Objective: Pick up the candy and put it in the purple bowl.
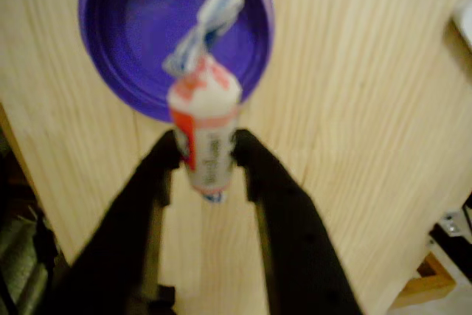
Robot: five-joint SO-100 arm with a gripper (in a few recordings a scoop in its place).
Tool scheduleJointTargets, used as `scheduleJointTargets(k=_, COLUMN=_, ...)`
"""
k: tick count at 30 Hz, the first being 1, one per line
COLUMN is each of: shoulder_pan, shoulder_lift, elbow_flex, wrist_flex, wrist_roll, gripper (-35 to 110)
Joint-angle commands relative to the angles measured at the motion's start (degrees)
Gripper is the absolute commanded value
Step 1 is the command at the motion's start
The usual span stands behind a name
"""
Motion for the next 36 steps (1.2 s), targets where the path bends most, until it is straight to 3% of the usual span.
scheduleJointTargets(k=1, shoulder_pan=-1.8, shoulder_lift=0.7, elbow_flex=-5.4, wrist_flex=-0.7, wrist_roll=-1.1, gripper=7)
scheduleJointTargets(k=13, shoulder_pan=0.9, shoulder_lift=-1.1, elbow_flex=-4.7, wrist_flex=0.6, wrist_roll=-1.8, gripper=21)
scheduleJointTargets(k=27, shoulder_pan=4.7, shoulder_lift=2.4, elbow_flex=-4.7, wrist_flex=3.5, wrist_roll=-4.3, gripper=21)
scheduleJointTargets(k=32, shoulder_pan=5.8, shoulder_lift=3.2, elbow_flex=-4.7, wrist_flex=4.7, wrist_roll=-5.3, gripper=1)
scheduleJointTargets(k=36, shoulder_pan=6.1, shoulder_lift=3.5, elbow_flex=-4.7, wrist_flex=4.7, wrist_roll=-5.4, gripper=-1)
